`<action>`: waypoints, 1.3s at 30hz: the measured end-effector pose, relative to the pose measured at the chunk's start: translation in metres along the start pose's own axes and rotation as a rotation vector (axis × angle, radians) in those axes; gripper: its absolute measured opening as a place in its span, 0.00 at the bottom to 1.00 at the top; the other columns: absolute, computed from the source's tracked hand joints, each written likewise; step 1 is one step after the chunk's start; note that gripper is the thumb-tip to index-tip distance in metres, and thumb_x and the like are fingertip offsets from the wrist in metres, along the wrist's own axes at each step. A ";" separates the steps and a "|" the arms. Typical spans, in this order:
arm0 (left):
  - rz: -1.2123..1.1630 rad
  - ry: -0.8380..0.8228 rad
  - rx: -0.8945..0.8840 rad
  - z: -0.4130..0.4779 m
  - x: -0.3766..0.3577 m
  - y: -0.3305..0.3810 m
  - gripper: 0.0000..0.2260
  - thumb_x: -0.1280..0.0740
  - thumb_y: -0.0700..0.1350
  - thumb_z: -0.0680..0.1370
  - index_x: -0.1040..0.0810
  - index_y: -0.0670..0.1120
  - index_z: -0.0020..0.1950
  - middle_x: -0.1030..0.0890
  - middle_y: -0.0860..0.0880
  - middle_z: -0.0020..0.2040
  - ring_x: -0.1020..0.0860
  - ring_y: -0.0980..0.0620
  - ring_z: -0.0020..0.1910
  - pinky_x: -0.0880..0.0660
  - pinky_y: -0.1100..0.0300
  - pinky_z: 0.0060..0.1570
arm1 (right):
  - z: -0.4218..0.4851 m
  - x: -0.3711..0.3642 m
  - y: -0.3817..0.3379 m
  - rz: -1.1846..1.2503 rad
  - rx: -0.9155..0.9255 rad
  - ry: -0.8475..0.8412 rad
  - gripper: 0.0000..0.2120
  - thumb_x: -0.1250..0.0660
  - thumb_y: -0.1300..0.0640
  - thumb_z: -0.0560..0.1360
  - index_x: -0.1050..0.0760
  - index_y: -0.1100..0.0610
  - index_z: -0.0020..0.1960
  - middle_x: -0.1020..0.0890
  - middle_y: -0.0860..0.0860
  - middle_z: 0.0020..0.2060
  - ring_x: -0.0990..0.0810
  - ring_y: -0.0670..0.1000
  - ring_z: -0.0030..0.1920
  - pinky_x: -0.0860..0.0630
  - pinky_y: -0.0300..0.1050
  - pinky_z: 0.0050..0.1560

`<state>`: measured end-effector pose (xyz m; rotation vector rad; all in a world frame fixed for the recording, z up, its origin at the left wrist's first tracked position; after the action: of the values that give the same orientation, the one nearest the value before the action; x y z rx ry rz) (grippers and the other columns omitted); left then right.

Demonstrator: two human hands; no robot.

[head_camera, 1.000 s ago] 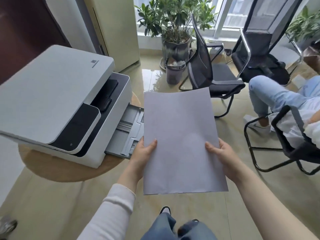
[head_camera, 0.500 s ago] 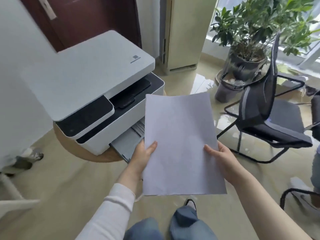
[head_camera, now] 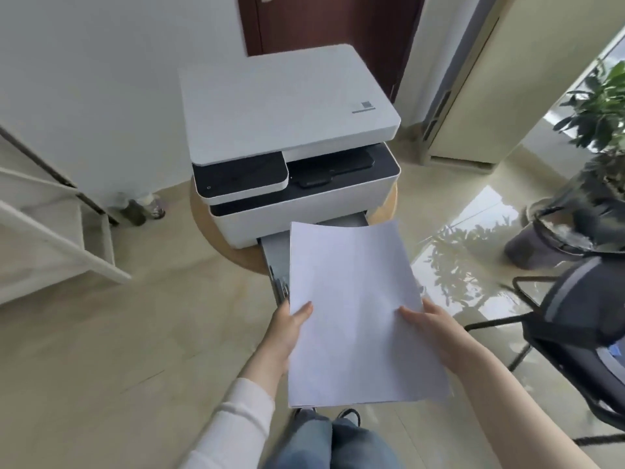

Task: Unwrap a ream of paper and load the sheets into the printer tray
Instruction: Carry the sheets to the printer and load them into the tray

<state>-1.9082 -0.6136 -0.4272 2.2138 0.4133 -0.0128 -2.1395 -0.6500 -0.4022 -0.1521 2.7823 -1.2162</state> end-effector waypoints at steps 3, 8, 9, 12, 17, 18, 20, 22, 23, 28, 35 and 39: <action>-0.042 0.050 0.030 0.002 0.008 -0.010 0.13 0.39 0.38 0.78 0.29 0.41 0.63 0.22 0.41 0.60 0.24 0.42 0.59 0.30 0.43 0.62 | 0.011 -0.007 -0.003 -0.050 -0.051 -0.039 0.05 0.38 0.64 0.76 0.25 0.61 0.51 0.17 0.55 0.36 0.18 0.52 0.31 0.20 0.43 0.32; -0.084 0.125 0.090 0.004 0.010 -0.023 0.14 0.38 0.40 0.78 0.29 0.41 0.64 0.23 0.43 0.61 0.24 0.43 0.59 0.30 0.44 0.63 | 0.032 -0.008 -0.005 -0.090 -0.116 -0.130 0.05 0.39 0.65 0.76 0.25 0.61 0.48 0.16 0.52 0.30 0.17 0.51 0.28 0.20 0.41 0.29; -0.090 0.139 0.098 0.006 0.009 -0.024 0.14 0.37 0.41 0.78 0.29 0.42 0.64 0.23 0.42 0.61 0.24 0.43 0.59 0.31 0.43 0.63 | 0.037 -0.007 -0.008 -0.100 -0.123 -0.142 0.04 0.38 0.65 0.76 0.25 0.60 0.47 0.16 0.52 0.30 0.18 0.50 0.28 0.20 0.41 0.29; -0.109 0.179 0.104 0.015 0.002 -0.029 0.16 0.36 0.42 0.77 0.29 0.42 0.64 0.23 0.42 0.62 0.25 0.43 0.61 0.32 0.43 0.65 | 0.054 -0.004 -0.015 -0.133 -0.138 -0.202 0.04 0.39 0.65 0.76 0.25 0.61 0.48 0.18 0.55 0.34 0.18 0.49 0.27 0.21 0.40 0.27; -0.162 0.258 0.086 0.024 -0.014 -0.034 0.31 0.30 0.50 0.70 0.35 0.42 0.70 0.27 0.45 0.67 0.29 0.45 0.65 0.35 0.44 0.67 | 0.078 0.007 -0.024 -0.143 -0.174 -0.303 0.05 0.41 0.66 0.77 0.26 0.62 0.49 0.17 0.55 0.32 0.18 0.49 0.26 0.21 0.39 0.26; -0.170 0.268 0.080 0.028 -0.014 -0.038 0.36 0.30 0.53 0.68 0.38 0.42 0.71 0.29 0.46 0.68 0.30 0.46 0.66 0.36 0.44 0.68 | 0.082 0.009 -0.026 -0.172 -0.170 -0.305 0.06 0.41 0.66 0.77 0.26 0.62 0.50 0.18 0.56 0.35 0.18 0.48 0.26 0.21 0.39 0.26; -0.181 0.279 0.074 0.027 -0.019 -0.037 0.39 0.30 0.54 0.68 0.42 0.42 0.73 0.31 0.48 0.70 0.32 0.48 0.68 0.37 0.47 0.68 | 0.090 0.012 -0.026 -0.225 -0.162 -0.303 0.08 0.40 0.65 0.77 0.27 0.62 0.55 0.20 0.56 0.39 0.18 0.48 0.28 0.21 0.38 0.27; -0.166 0.301 0.082 0.022 -0.024 -0.033 0.29 0.32 0.50 0.74 0.37 0.41 0.70 0.28 0.48 0.67 0.29 0.50 0.64 0.32 0.53 0.63 | 0.096 0.013 -0.026 -0.236 -0.174 -0.302 0.09 0.40 0.64 0.77 0.28 0.62 0.56 0.20 0.56 0.40 0.19 0.51 0.31 0.21 0.38 0.28; -0.148 0.296 0.085 0.021 -0.026 -0.032 0.21 0.35 0.46 0.77 0.33 0.41 0.67 0.25 0.47 0.63 0.27 0.50 0.60 0.29 0.56 0.56 | 0.098 0.013 -0.026 -0.231 -0.182 -0.296 0.09 0.40 0.64 0.77 0.28 0.62 0.56 0.21 0.55 0.40 0.20 0.53 0.34 0.21 0.38 0.28; -0.062 0.270 0.102 0.018 -0.026 -0.035 0.12 0.39 0.42 0.79 0.27 0.43 0.61 0.21 0.44 0.59 0.23 0.45 0.57 0.27 0.51 0.58 | 0.113 0.014 -0.026 -0.187 -0.211 -0.228 0.10 0.40 0.64 0.77 0.29 0.61 0.58 0.21 0.54 0.41 0.22 0.54 0.39 0.23 0.47 0.39; 0.009 0.312 0.078 0.039 -0.014 -0.039 0.15 0.39 0.44 0.79 0.29 0.45 0.65 0.24 0.48 0.63 0.27 0.48 0.62 0.34 0.48 0.67 | 0.135 0.003 -0.027 -0.189 -0.245 -0.227 0.09 0.40 0.63 0.77 0.28 0.62 0.57 0.21 0.55 0.42 0.22 0.53 0.37 0.20 0.43 0.33; 0.018 0.322 0.068 0.052 -0.009 -0.040 0.15 0.39 0.43 0.79 0.30 0.44 0.66 0.24 0.48 0.63 0.26 0.49 0.62 0.33 0.49 0.66 | 0.151 0.001 -0.022 -0.241 -0.249 -0.183 0.10 0.38 0.60 0.77 0.27 0.65 0.55 0.22 0.57 0.40 0.22 0.55 0.37 0.24 0.48 0.40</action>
<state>-1.9214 -0.6323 -0.4892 2.2916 0.5765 0.3475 -2.1194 -0.7744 -0.4884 -0.6015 2.7989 -0.8395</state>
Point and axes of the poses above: each hand's wrist, its own z-axis towards the middle knuckle, its own x-axis out of the back of the hand, y = z × x, the point moved 4 cm from there along z, towards the middle knuckle
